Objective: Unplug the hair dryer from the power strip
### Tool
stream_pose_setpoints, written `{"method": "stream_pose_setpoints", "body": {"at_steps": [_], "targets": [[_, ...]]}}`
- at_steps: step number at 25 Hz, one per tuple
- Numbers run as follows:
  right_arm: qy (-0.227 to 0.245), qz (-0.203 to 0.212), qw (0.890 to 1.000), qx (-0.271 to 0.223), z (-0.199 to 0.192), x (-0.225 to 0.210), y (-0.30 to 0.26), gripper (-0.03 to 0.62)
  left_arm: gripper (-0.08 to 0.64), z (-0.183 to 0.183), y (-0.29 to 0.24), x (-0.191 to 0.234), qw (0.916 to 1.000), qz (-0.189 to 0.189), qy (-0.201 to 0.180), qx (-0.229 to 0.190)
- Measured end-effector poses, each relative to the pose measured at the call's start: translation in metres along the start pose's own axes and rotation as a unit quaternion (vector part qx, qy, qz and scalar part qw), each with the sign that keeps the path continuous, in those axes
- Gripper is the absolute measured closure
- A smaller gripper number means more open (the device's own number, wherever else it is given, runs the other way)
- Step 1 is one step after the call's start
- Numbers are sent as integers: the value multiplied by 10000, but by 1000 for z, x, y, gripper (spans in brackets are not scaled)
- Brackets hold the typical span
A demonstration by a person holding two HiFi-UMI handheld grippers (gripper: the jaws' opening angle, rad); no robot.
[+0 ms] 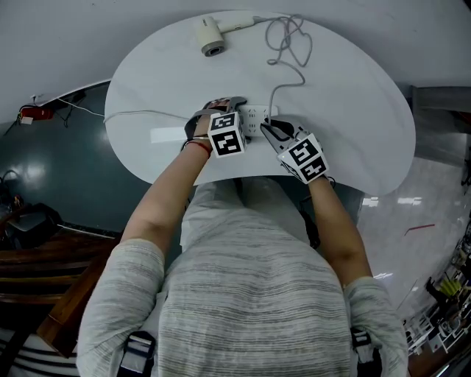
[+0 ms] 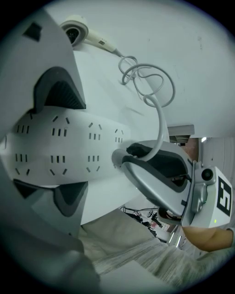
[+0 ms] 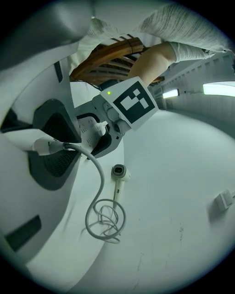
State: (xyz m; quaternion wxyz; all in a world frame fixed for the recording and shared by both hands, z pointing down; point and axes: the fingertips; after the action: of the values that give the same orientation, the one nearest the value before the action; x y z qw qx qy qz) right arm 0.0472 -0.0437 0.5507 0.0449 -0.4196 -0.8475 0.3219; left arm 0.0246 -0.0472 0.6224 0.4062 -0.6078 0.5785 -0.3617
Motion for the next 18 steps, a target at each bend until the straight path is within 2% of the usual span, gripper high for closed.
{"method": "stream_pose_setpoints", "body": {"at_steps": [7,18], "targets": [[53,135,9999,15,0,1,2,537,83,1,0,0,9999,-68,21,108],[104,-67,9998,178,1,0,3,541,83,0,-1,0,9990,-241,99,375]]}}
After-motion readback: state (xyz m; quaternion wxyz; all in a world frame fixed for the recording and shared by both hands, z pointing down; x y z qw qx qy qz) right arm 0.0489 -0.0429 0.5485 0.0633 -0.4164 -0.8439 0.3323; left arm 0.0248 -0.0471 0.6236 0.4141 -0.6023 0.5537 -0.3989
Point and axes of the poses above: the fingertips, and each gripper's own axes: y backward along the fingers, x to its left, z out of its top, and after that the axes turned 3 degrees about -y, right-handed
